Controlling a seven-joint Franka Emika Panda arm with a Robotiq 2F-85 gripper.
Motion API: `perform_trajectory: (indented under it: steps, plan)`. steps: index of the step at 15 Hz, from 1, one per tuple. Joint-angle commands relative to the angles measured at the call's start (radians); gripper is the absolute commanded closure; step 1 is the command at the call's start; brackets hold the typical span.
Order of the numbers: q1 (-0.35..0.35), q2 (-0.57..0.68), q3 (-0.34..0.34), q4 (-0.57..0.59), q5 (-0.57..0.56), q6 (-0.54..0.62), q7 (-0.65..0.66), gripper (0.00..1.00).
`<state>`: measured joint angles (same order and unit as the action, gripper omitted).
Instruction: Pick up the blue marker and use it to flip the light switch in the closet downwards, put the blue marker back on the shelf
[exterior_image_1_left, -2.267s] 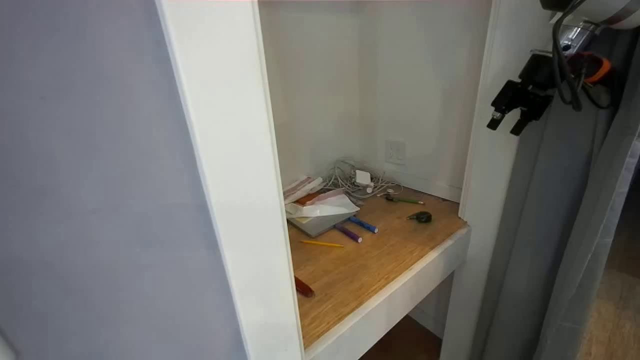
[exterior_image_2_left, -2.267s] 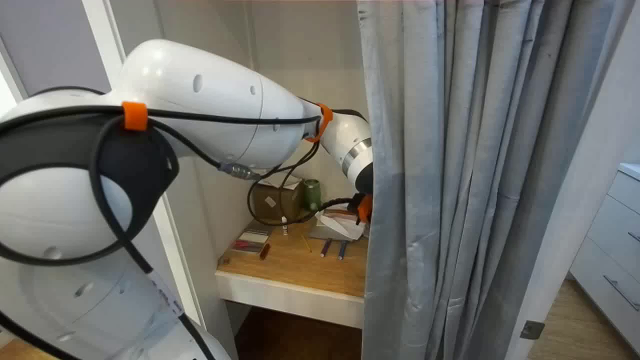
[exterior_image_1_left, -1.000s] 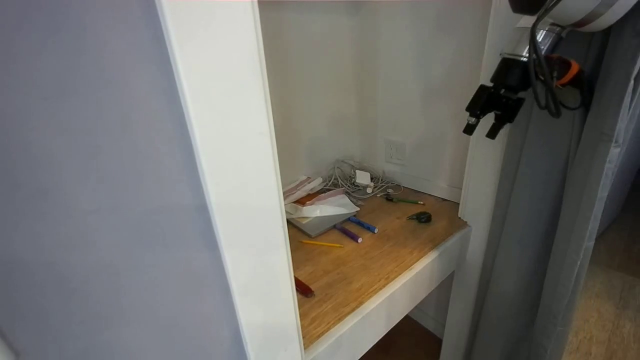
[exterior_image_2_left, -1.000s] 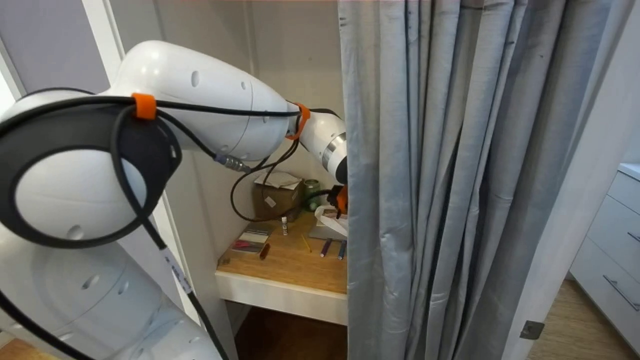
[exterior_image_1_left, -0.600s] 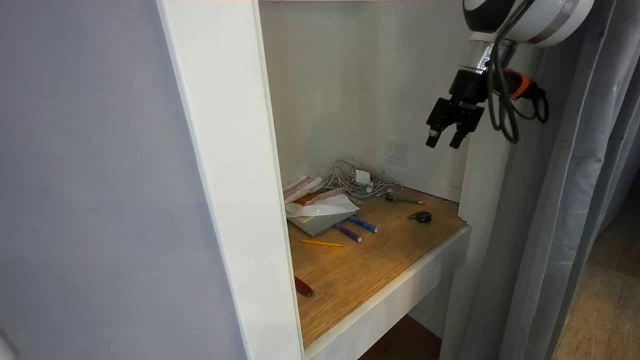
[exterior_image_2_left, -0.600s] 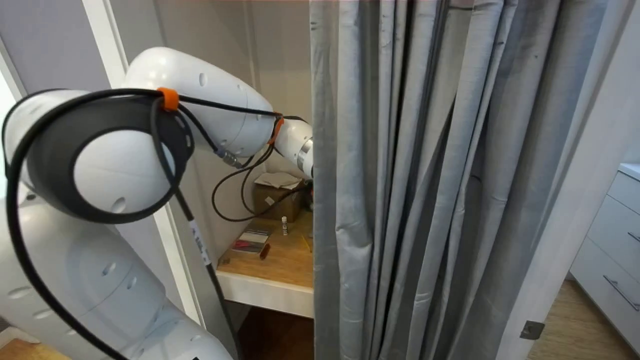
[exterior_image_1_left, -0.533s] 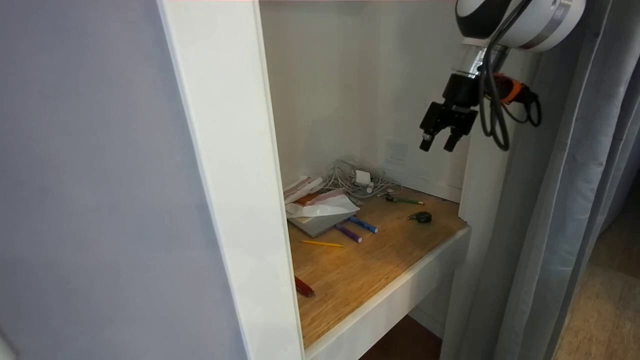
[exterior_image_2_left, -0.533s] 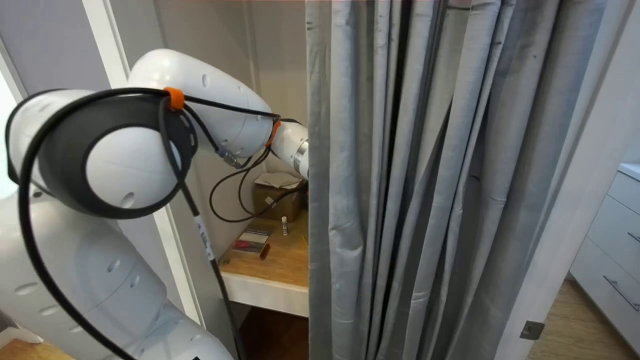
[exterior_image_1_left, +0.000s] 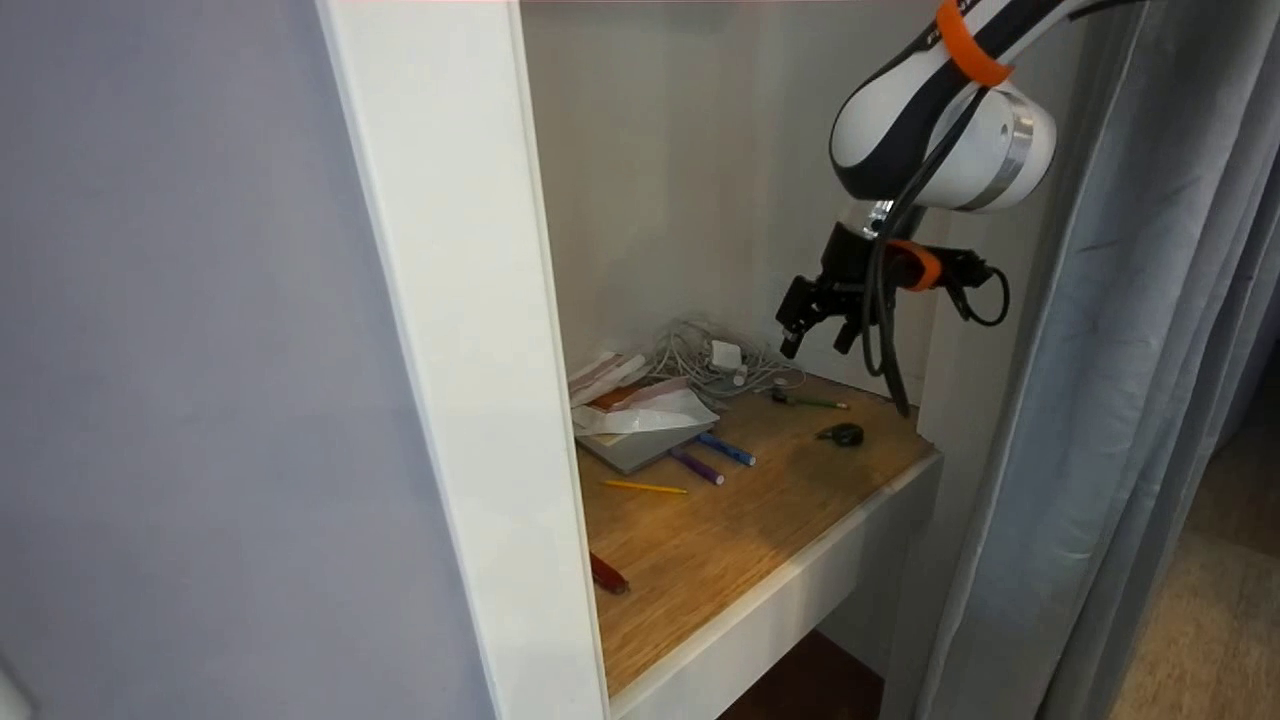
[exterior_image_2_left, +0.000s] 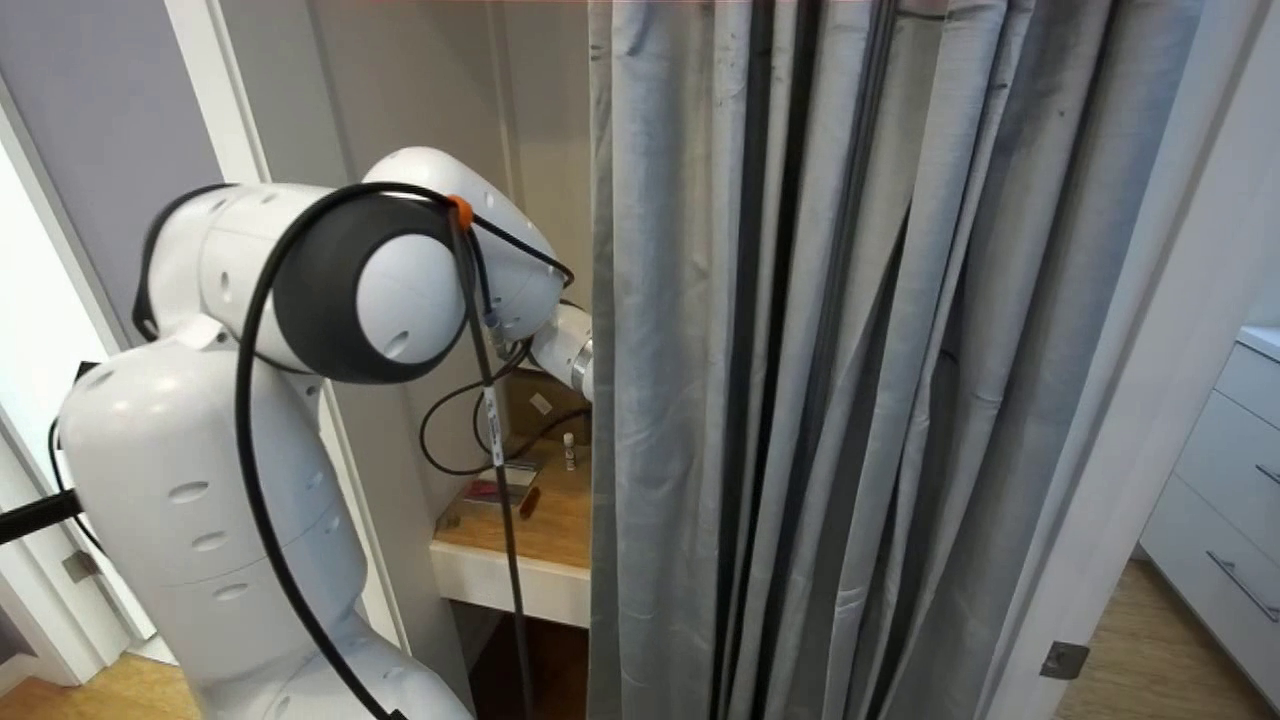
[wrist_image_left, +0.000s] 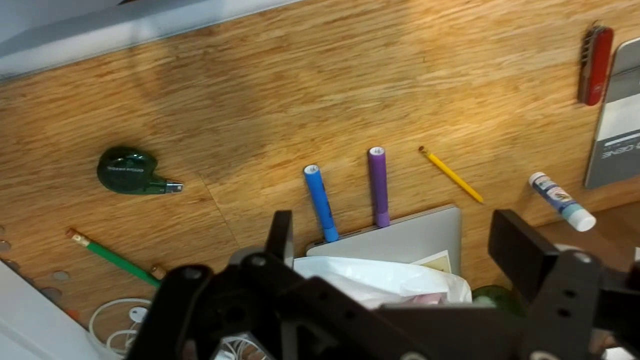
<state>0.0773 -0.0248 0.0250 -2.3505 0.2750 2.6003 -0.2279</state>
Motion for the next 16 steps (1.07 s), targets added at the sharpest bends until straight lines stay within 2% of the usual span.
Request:
perform_trajectory:
  steps: [1,2,5,11,13,15,16]
  plan:
    - [-0.006,0.114,0.014,0.008,0.001,0.152,-0.018,0.00]
    - [-0.013,0.058,0.015,-0.002,-0.005,0.084,0.001,0.00]
    - [-0.021,0.115,0.025,0.000,-0.008,0.144,-0.002,0.00]
    - [-0.021,0.117,0.026,0.005,-0.009,0.146,-0.002,0.00]
    - [-0.021,0.169,0.042,0.037,0.020,0.163,-0.029,0.00]
    - [-0.014,0.223,0.041,0.057,-0.041,0.193,0.011,0.00]
    - [-0.014,0.256,0.052,0.070,-0.035,0.218,0.011,0.00]
